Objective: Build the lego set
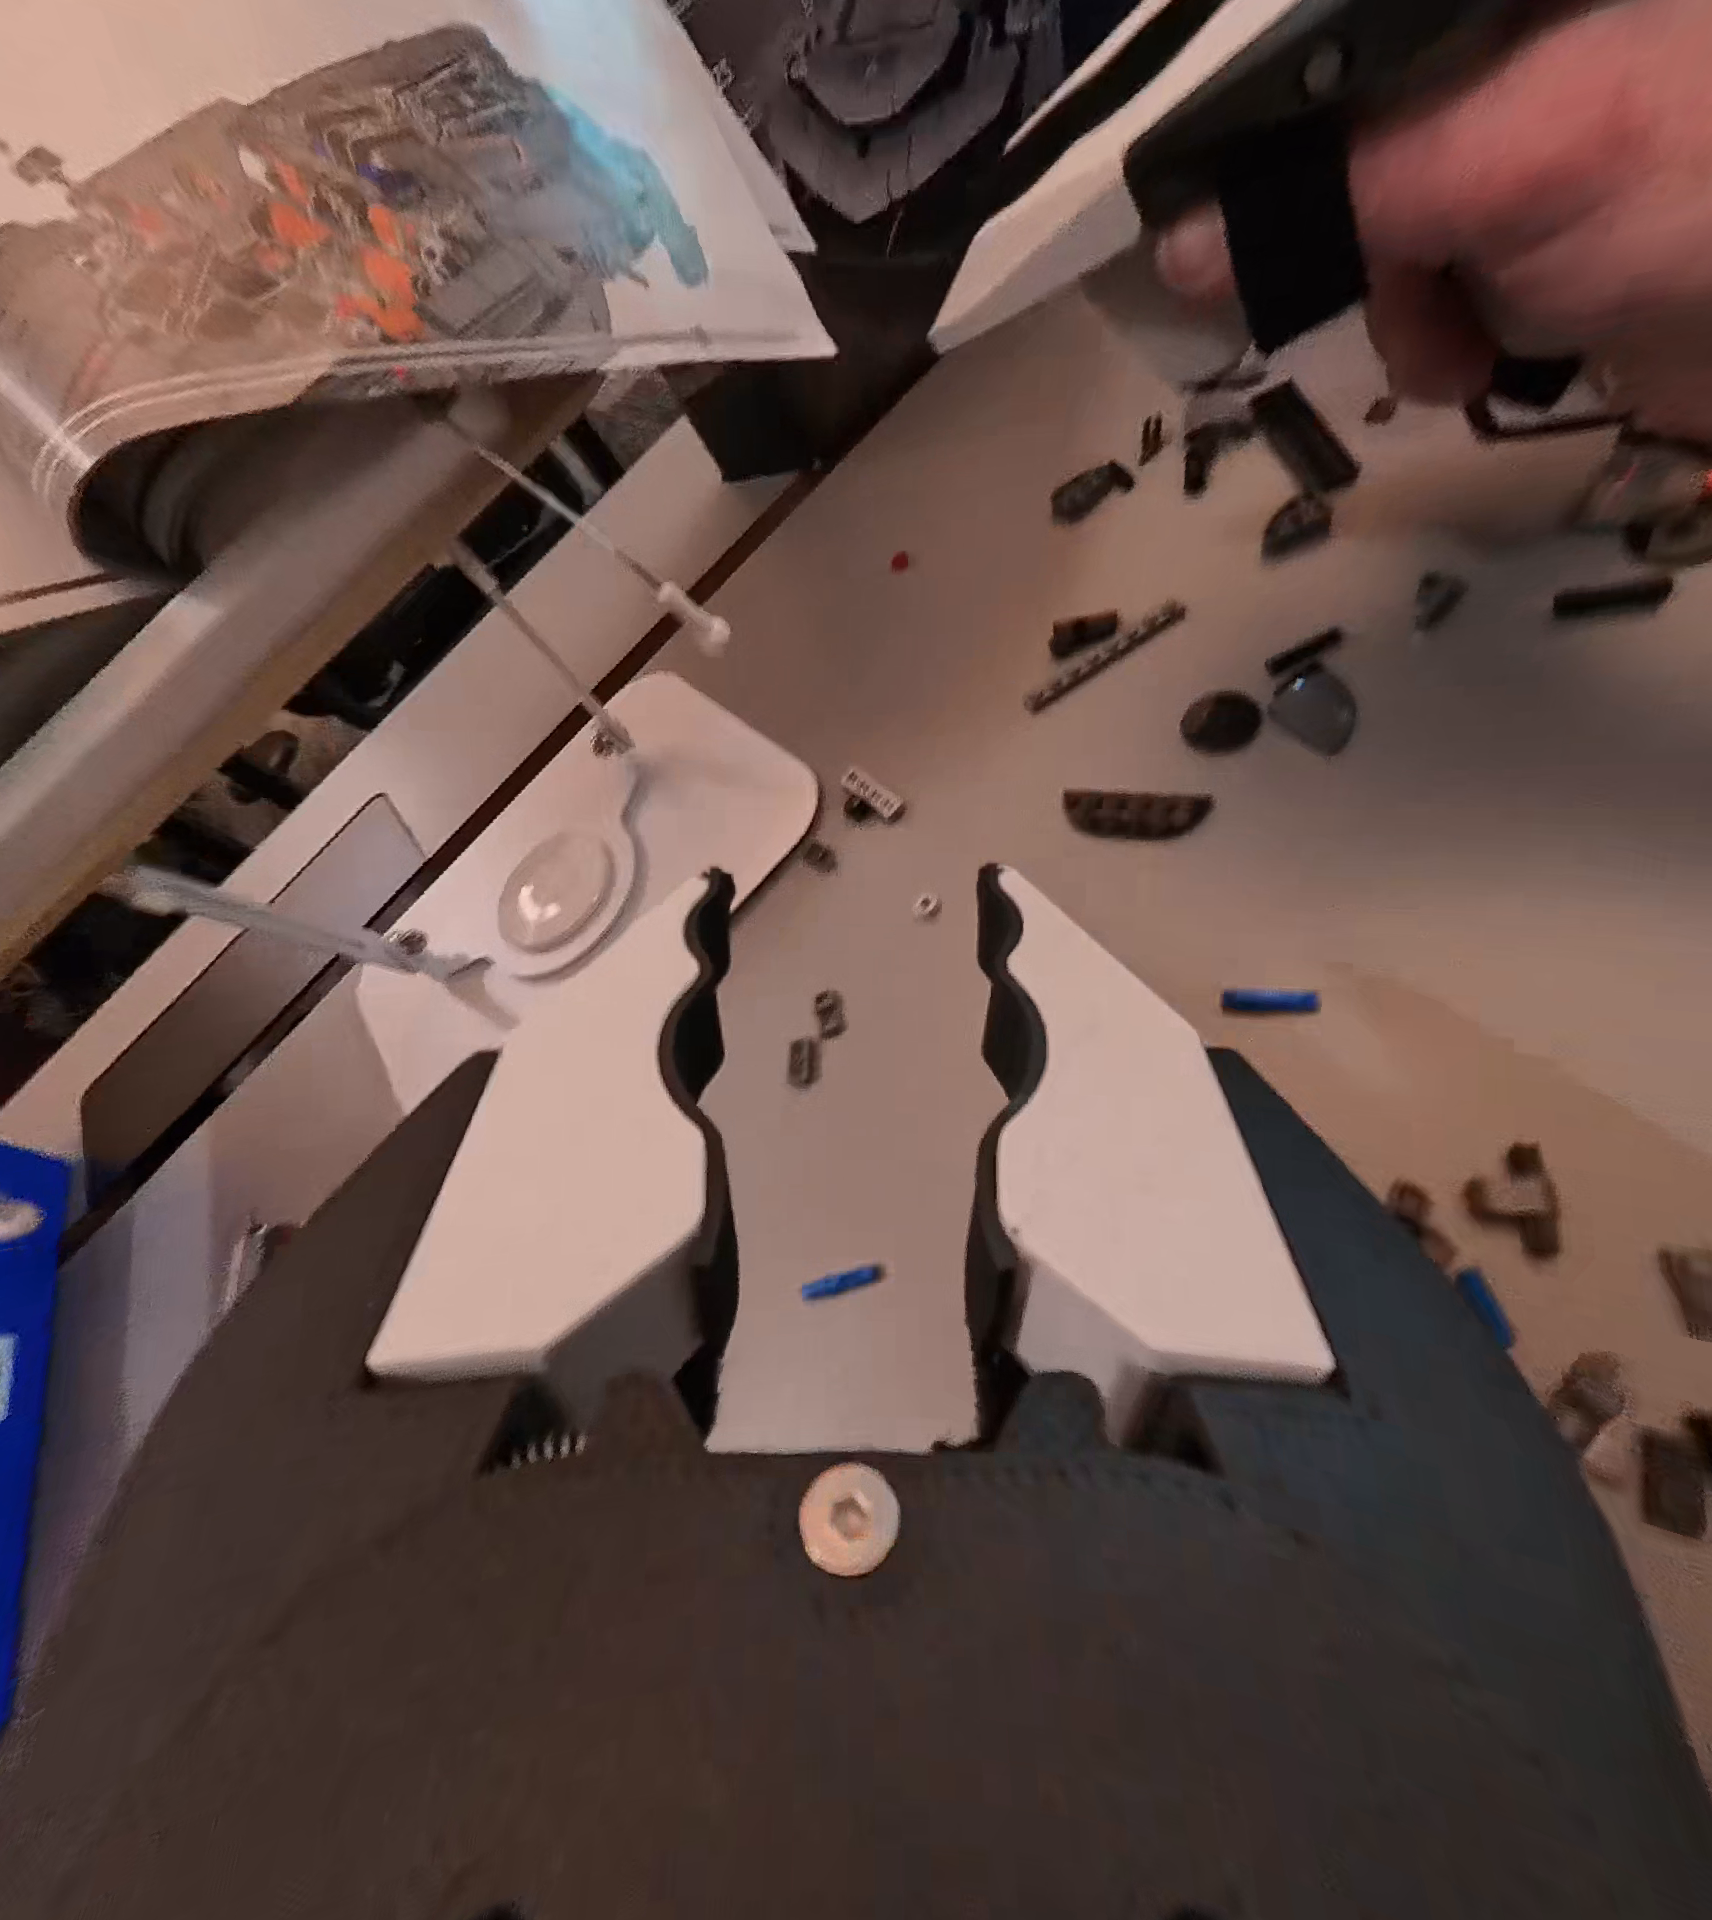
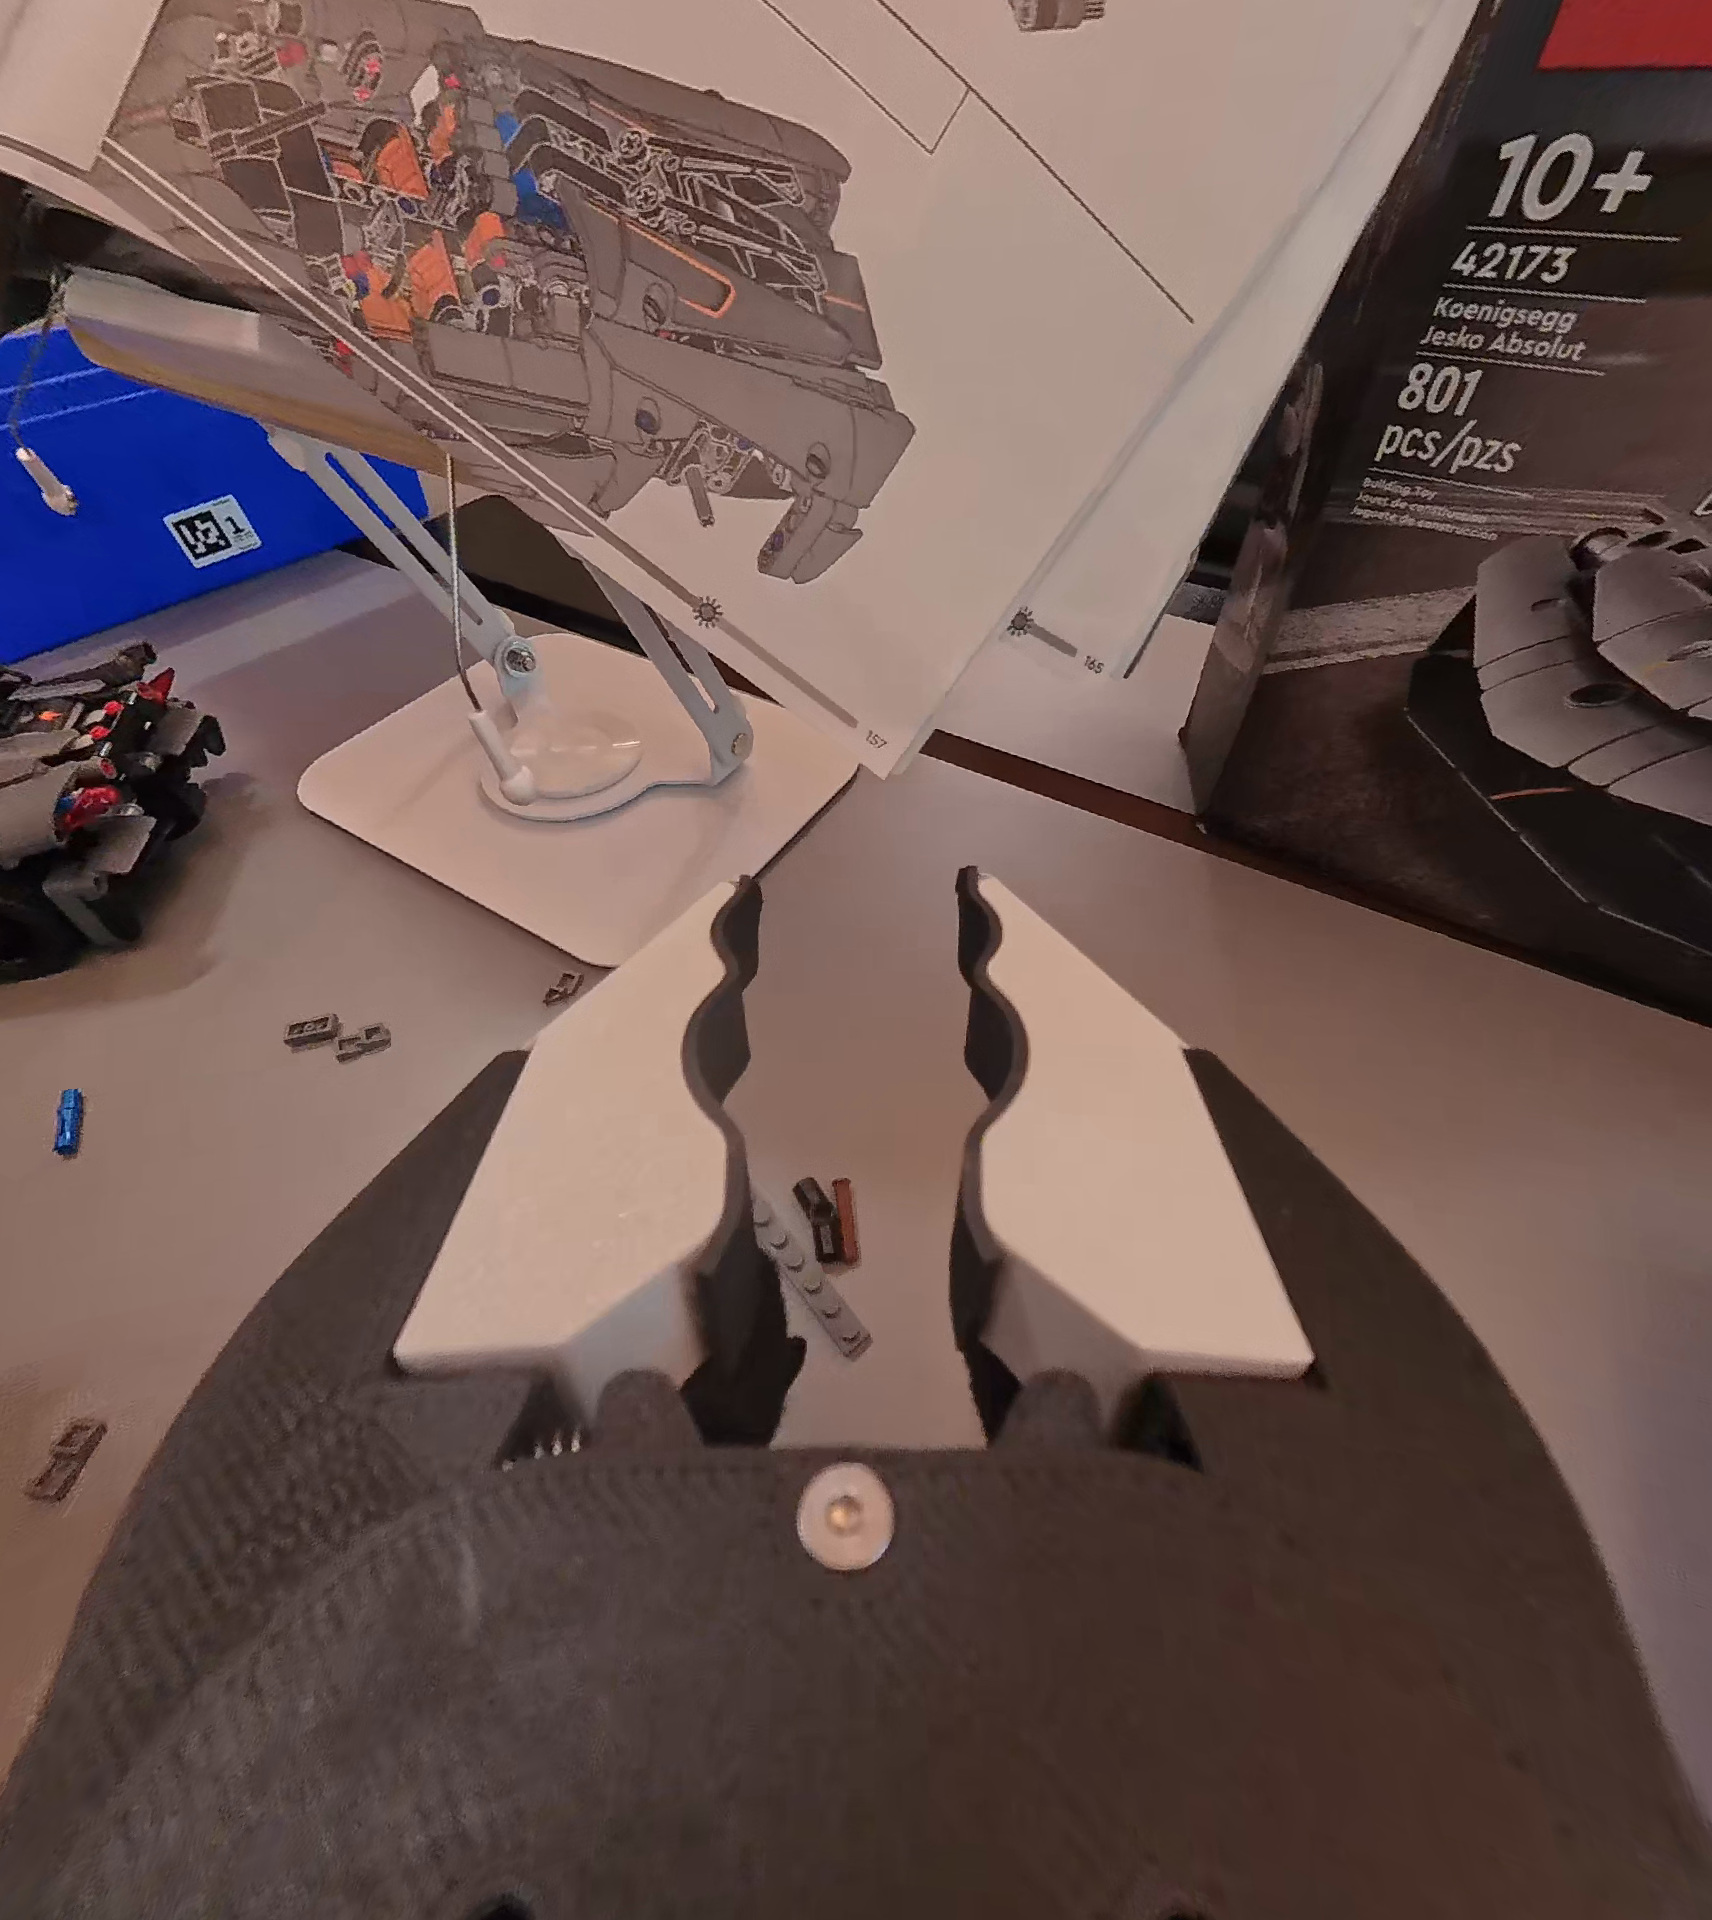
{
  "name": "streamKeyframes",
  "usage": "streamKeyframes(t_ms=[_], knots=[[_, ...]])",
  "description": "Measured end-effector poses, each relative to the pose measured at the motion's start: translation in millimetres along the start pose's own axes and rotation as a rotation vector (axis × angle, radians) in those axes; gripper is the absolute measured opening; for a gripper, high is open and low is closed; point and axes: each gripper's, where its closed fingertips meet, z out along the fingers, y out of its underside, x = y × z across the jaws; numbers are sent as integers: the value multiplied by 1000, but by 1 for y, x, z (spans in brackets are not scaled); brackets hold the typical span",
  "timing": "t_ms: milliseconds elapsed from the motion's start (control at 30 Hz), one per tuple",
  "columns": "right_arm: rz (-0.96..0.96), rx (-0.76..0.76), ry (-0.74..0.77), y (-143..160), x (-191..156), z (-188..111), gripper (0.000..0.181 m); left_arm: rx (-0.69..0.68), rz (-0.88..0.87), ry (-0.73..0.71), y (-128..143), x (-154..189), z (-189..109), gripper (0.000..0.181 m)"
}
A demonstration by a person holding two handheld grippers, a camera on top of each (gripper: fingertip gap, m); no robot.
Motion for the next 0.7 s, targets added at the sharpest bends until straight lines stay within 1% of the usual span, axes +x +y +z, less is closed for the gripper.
streamKeyframes(t_ms=[133,200,300,533,700], knots=[[-29,-11,-5,1,-6,2,36,-6,-21,-7,13,-11,-22,44],[-45,-8,-14,0,-9,2,36,-17,13,-22,20,-15,-29,42],[-71,14,-39,-6,-19,1,36,-49,66,-21,30,-15,-30,41],[-122,-27,-73,0,-31,5,35,-77,152,-18,59,-28,-40,41],[-158,-29,-184,-2,-49,0,30,-87,168,-12,75,-46,-43,40]])
